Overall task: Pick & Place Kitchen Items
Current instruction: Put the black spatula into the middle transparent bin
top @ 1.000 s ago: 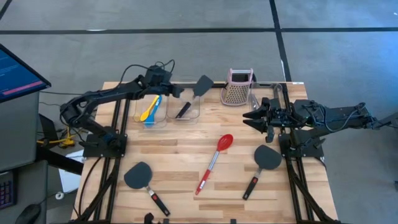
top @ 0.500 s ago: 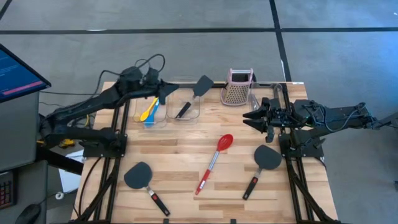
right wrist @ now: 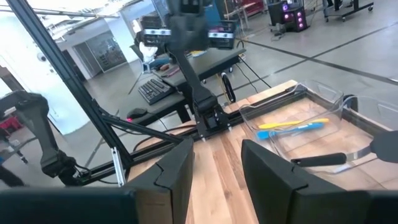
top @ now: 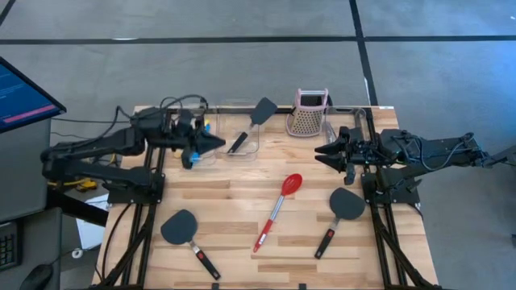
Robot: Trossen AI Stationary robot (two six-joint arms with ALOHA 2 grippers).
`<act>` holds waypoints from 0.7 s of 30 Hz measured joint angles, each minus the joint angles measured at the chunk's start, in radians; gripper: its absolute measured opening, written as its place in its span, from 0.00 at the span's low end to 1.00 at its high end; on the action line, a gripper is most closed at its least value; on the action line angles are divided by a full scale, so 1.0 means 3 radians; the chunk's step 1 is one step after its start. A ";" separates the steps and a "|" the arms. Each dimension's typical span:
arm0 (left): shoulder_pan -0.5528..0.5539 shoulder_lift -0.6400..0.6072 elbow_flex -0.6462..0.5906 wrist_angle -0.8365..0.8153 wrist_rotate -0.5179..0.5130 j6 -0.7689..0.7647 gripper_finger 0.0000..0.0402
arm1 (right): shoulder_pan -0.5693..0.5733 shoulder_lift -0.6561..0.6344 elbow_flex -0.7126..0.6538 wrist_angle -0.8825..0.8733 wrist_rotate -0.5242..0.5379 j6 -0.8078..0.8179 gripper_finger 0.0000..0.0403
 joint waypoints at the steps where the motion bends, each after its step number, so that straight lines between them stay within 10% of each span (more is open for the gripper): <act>1: -0.0079 0.0001 0.0000 -0.0005 0.0000 -0.0001 0.01 | 0.0001 0.0000 0.0000 -0.0019 0.0000 0.0000 0.33; 21: -0.1231 0.0394 0.0002 0.0553 -0.0544 -0.0003 0.01 | 0.0010 0.0223 -0.0002 -0.0022 -0.0001 0.0000 0.33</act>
